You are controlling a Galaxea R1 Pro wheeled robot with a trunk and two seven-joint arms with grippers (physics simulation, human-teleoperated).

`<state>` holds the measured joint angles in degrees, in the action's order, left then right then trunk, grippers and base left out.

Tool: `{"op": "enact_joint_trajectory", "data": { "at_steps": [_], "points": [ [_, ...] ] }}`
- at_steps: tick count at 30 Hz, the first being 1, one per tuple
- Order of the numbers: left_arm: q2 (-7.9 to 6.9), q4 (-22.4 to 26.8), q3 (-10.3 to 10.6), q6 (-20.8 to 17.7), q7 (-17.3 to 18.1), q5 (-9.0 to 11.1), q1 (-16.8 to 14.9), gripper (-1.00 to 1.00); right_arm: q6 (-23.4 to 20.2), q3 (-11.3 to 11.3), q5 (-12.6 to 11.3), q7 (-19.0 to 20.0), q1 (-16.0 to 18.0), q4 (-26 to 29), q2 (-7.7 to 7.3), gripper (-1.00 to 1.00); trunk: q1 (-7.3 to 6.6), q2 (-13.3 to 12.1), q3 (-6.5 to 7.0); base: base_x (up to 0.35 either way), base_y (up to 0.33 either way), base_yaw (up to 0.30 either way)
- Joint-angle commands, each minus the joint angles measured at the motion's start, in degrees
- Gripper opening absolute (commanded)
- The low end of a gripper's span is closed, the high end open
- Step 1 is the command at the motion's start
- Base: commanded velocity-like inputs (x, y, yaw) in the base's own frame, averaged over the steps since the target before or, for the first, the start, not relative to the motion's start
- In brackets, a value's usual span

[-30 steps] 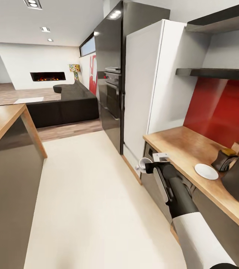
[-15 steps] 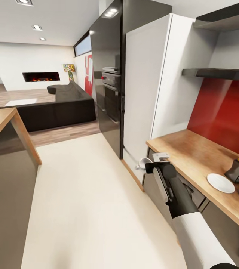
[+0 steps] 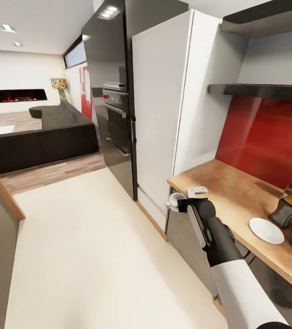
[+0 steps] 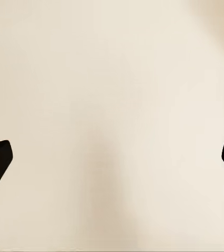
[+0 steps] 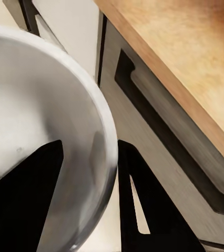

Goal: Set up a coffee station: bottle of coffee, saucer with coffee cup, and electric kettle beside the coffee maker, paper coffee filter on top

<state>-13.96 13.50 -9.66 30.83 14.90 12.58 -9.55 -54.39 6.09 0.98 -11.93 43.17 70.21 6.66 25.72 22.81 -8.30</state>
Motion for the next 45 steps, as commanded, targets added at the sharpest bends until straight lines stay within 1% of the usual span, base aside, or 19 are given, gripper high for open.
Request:
{"op": "enact_joint_trajectory", "data": {
  "at_steps": [1, 7, 27, 45],
  "points": [
    [-0.01, -0.05, -0.09, 0.02, 0.57, 0.6, -0.03, 1.0, -0.28, 0.08, 0.08, -0.11, 0.07, 0.02, 0.02, -1.0, 0.07, 0.12, -0.12, 0.301, 0.116, -0.262],
    [-0.01, -0.12, -0.09, 0.02, 0.57, 0.6, -0.02, 1.0, -0.28, 0.06, 0.08, -0.09, 0.05, 0.02, 0.02, -1.0, 0.07, 0.12, -0.12, 0.154, 0.051, -0.262],
    [-0.01, 0.03, -0.07, 0.1, 0.59, 0.6, 0.13, 1.0, -0.28, 0.06, 0.08, -0.09, 0.07, 0.02, 0.02, -1.0, 0.07, 0.12, -0.12, 0.009, 0.006, -0.262],
    [-0.01, 0.08, 0.0, 0.11, 0.66, 0.39, 0.14, 1.0, -0.28, 0.06, 0.08, -0.05, 0.07, -0.06, 0.02, -1.0, 0.07, 0.12, -0.12, 0.15, 0.253, -0.262]
  ]
}}
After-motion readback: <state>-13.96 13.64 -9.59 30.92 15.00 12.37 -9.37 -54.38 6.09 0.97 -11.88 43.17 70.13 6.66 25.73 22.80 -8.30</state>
